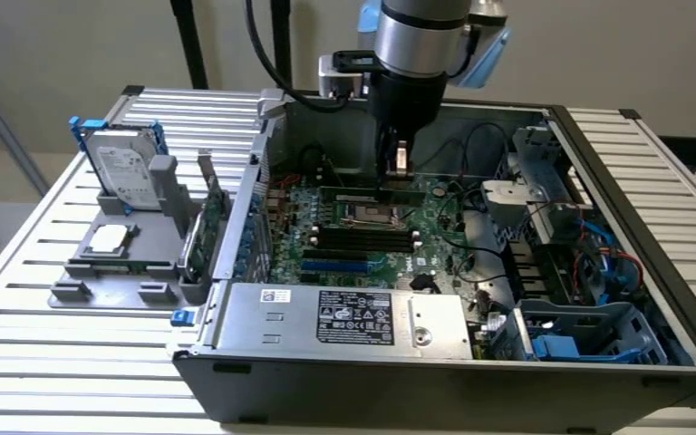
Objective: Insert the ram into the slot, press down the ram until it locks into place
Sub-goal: 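Insert the ram into the slot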
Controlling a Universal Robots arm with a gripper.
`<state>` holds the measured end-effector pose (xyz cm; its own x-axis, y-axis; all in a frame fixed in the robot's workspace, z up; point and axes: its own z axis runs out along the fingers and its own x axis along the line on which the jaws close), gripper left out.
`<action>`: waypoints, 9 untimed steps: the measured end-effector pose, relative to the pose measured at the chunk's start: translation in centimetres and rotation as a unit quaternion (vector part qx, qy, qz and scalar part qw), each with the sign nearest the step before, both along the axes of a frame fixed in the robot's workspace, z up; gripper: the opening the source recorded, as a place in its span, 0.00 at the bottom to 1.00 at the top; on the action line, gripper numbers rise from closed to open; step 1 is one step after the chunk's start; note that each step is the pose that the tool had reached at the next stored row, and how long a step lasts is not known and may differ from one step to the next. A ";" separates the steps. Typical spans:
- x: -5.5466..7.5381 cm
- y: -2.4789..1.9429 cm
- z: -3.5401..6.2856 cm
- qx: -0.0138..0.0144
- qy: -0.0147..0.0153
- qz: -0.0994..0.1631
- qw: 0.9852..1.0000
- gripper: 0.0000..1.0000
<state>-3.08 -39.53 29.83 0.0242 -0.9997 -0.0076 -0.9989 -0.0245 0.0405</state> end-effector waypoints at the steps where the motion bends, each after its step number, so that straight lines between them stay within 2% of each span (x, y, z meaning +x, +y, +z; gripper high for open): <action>1: 0.0 0.00 -0.17 0.000 0.000 0.000 1.000 0.13; 9: 0.0 0.00 -1.64 0.000 0.000 -0.006 1.000 0.13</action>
